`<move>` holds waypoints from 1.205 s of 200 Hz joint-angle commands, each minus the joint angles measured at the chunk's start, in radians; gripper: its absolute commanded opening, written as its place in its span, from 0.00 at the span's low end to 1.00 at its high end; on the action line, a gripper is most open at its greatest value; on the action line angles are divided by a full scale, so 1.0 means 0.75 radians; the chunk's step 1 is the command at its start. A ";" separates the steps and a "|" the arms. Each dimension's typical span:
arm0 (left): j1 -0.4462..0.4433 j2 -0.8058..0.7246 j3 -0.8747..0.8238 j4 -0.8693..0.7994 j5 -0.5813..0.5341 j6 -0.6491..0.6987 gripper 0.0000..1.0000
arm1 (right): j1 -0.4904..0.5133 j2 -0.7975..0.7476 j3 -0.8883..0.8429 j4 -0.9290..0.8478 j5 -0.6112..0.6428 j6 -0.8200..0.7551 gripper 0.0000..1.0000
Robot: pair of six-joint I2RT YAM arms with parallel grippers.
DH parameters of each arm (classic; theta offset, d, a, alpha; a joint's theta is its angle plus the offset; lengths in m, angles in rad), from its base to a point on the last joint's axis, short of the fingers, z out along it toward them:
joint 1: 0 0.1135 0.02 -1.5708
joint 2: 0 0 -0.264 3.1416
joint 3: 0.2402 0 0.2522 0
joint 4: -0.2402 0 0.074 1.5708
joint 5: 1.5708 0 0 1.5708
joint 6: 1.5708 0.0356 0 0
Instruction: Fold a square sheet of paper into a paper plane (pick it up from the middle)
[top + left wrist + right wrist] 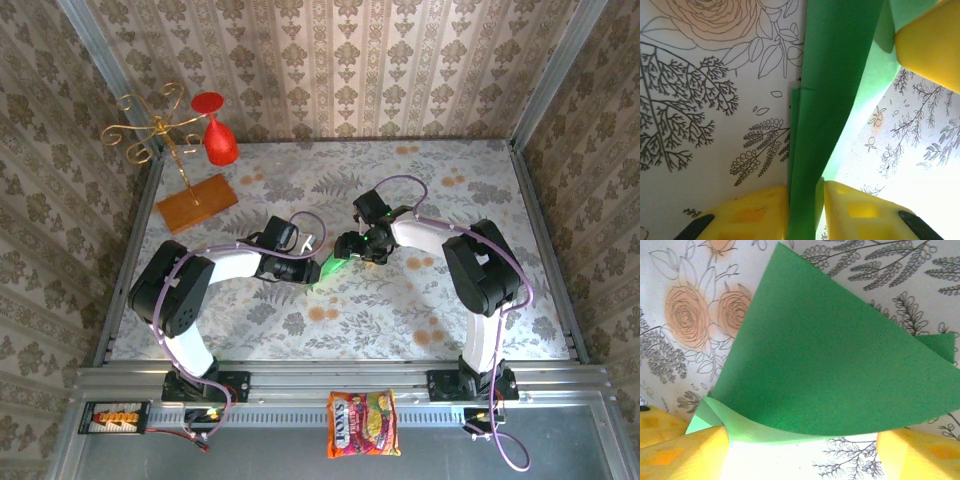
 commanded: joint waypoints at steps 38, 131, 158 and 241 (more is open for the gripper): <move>-0.006 0.088 -0.023 0.023 0.005 -0.024 0.23 | 0.009 0.022 -0.036 0.006 0.021 -0.140 0.81; -0.005 0.111 -0.023 0.015 0.010 -0.021 0.23 | 0.031 0.161 0.061 -0.109 0.194 -0.052 0.78; -0.007 0.121 -0.022 0.011 0.013 -0.022 0.21 | 0.037 0.185 0.057 -0.123 0.218 -0.059 0.76; -0.021 0.151 -0.010 -0.013 -0.005 -0.002 0.21 | 0.056 0.231 0.068 -0.139 0.240 -0.048 0.66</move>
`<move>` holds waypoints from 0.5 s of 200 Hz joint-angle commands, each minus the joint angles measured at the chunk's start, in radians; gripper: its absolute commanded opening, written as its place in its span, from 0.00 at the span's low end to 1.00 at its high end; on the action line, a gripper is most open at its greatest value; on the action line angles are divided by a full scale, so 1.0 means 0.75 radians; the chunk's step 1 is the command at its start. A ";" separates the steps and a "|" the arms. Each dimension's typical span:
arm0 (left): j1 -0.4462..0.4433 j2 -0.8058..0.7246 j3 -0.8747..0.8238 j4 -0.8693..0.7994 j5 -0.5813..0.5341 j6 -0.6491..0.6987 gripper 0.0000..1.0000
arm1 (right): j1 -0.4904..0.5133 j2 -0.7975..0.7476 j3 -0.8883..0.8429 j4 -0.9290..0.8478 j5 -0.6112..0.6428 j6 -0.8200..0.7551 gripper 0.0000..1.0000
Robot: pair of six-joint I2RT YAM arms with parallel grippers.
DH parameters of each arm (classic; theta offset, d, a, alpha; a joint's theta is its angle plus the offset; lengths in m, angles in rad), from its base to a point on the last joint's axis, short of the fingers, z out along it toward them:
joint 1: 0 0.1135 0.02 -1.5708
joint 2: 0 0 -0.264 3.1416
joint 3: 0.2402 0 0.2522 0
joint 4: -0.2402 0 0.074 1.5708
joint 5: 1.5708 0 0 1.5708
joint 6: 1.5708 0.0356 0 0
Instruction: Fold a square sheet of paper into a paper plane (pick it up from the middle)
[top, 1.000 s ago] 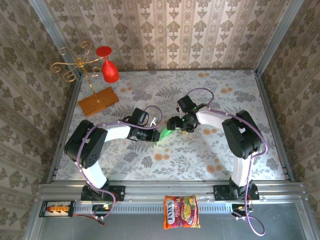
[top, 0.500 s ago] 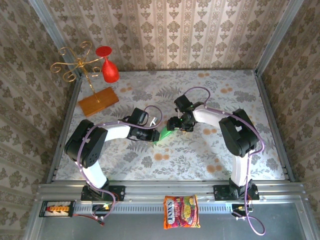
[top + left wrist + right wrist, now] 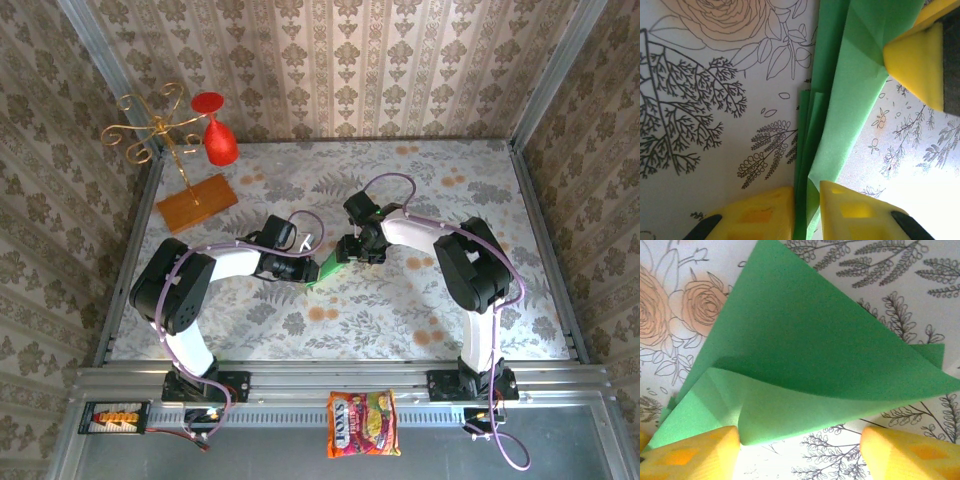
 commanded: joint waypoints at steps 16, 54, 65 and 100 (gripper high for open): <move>-0.042 0.127 -0.018 -0.014 -0.047 -0.002 0.21 | 0.004 0.088 -0.077 0.075 0.008 0.035 0.68; -0.043 0.119 -0.015 -0.023 -0.055 -0.003 0.21 | -0.012 -0.178 -0.196 0.190 0.006 0.115 0.73; -0.041 0.117 -0.014 -0.023 -0.055 -0.004 0.21 | -0.022 -0.253 -0.250 0.219 0.016 0.144 0.73; -0.042 0.121 -0.016 -0.014 -0.057 -0.006 0.21 | -0.022 -0.426 -0.428 0.370 -0.082 0.206 0.70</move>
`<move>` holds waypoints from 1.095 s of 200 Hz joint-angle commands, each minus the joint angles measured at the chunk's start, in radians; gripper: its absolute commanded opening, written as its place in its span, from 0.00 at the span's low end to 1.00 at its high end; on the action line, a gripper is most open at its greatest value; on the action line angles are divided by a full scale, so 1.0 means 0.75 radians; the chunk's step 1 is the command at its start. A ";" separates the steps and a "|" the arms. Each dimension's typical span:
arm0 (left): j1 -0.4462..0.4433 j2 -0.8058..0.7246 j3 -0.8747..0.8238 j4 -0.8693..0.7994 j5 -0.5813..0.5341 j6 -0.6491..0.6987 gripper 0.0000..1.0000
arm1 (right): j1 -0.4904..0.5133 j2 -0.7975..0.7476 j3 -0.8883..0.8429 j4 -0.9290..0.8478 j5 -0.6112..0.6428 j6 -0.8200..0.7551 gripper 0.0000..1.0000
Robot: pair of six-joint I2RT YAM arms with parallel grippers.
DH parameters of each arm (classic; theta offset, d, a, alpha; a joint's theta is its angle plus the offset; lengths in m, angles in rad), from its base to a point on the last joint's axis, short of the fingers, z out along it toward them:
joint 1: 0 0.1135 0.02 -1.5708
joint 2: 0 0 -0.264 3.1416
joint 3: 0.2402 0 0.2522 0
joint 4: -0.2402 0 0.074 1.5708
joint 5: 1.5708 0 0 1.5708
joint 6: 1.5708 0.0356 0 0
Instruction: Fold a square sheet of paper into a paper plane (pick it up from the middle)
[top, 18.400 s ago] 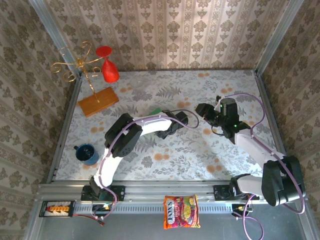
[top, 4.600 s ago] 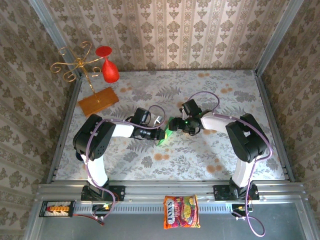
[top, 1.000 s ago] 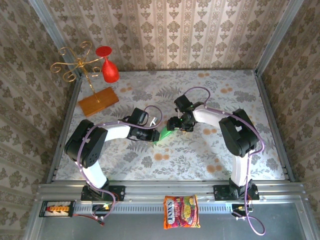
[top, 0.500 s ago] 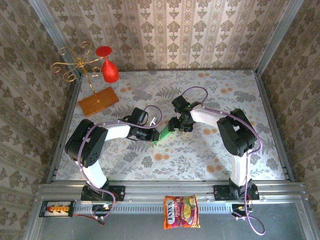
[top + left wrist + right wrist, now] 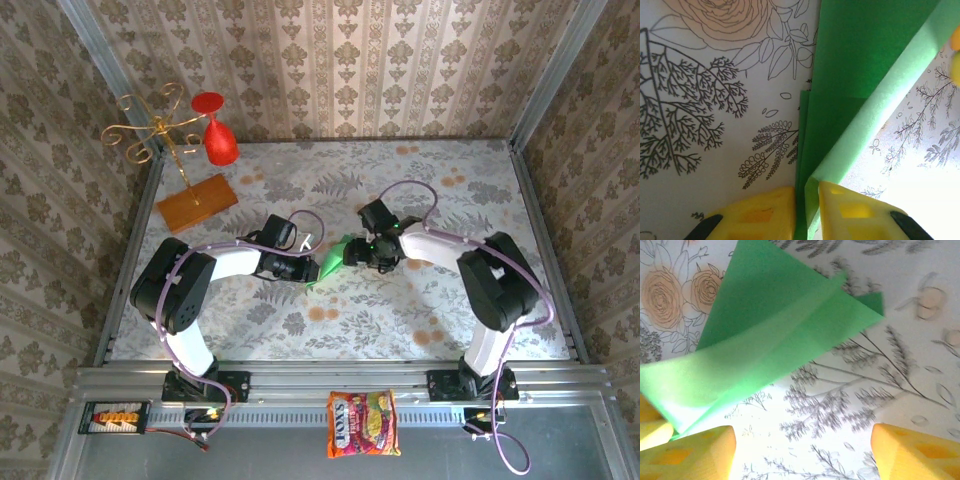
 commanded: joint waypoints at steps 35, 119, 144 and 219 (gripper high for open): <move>-0.042 0.108 -0.031 0.005 -0.056 -0.006 0.20 | 0.027 -0.154 -0.152 0.357 -0.266 0.104 0.58; -0.038 0.092 -0.052 0.023 -0.062 -0.019 0.21 | 0.073 0.090 -0.031 0.556 -0.396 0.196 0.29; -0.038 0.087 -0.056 0.026 -0.060 -0.025 0.21 | 0.073 0.129 -0.009 0.548 -0.382 0.194 0.27; -0.032 0.067 -0.079 0.033 -0.062 -0.036 0.20 | 0.071 0.207 0.035 0.452 -0.289 0.187 0.24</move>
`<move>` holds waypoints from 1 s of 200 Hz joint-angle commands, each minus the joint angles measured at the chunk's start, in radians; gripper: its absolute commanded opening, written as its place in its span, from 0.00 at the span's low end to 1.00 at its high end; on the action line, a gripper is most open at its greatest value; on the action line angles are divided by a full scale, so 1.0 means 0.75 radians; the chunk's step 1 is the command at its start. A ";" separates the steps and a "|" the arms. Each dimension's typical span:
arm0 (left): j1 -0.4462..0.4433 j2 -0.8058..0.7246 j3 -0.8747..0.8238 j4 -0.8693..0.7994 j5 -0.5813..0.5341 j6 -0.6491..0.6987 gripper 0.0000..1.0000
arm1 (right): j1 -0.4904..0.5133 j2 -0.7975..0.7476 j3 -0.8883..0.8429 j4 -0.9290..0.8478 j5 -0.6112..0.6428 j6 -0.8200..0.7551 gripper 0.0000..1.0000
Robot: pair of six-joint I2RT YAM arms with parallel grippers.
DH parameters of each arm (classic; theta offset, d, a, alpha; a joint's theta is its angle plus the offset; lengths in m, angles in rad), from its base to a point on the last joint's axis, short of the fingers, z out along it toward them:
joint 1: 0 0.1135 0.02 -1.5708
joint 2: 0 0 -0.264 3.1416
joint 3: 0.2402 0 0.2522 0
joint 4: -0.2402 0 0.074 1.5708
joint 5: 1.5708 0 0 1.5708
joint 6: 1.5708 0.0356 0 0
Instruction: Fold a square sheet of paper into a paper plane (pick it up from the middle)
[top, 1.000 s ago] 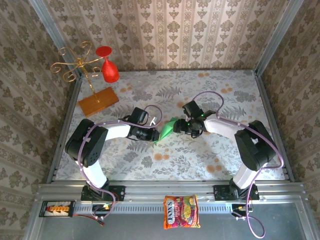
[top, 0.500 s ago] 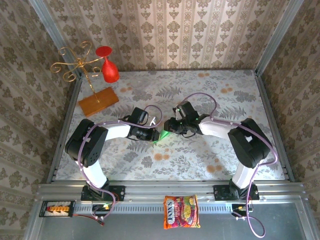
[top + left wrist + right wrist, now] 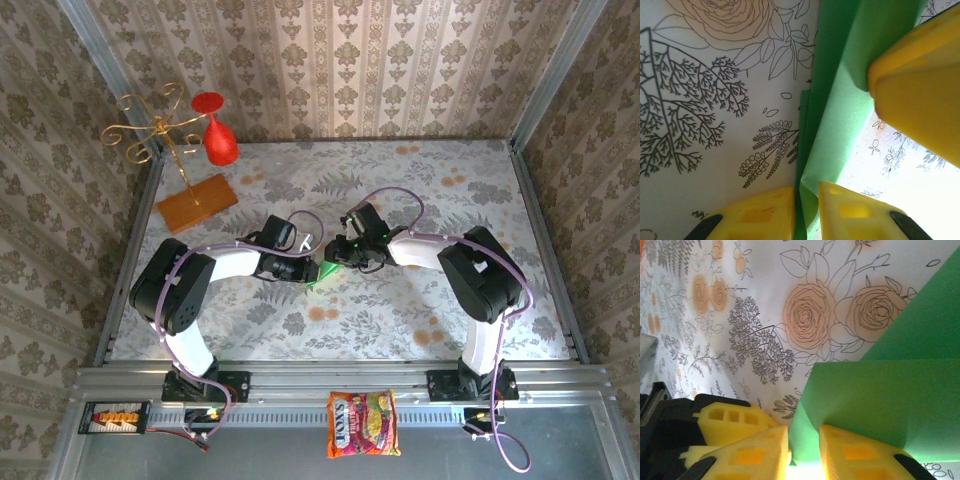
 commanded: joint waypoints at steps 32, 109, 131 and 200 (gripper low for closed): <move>-0.032 0.075 -0.063 0.011 -0.066 -0.026 0.20 | 0.003 0.005 0.035 -0.104 0.098 0.011 0.24; -0.032 0.079 -0.067 0.015 -0.061 -0.029 0.20 | 0.003 0.026 0.065 -0.143 0.106 -0.003 0.24; -0.032 0.077 -0.068 0.015 -0.063 -0.029 0.20 | 0.003 0.040 0.076 -0.156 0.096 -0.006 0.24; -0.032 0.071 -0.071 0.018 -0.061 -0.034 0.20 | 0.003 0.072 0.087 -0.197 0.098 -0.006 0.23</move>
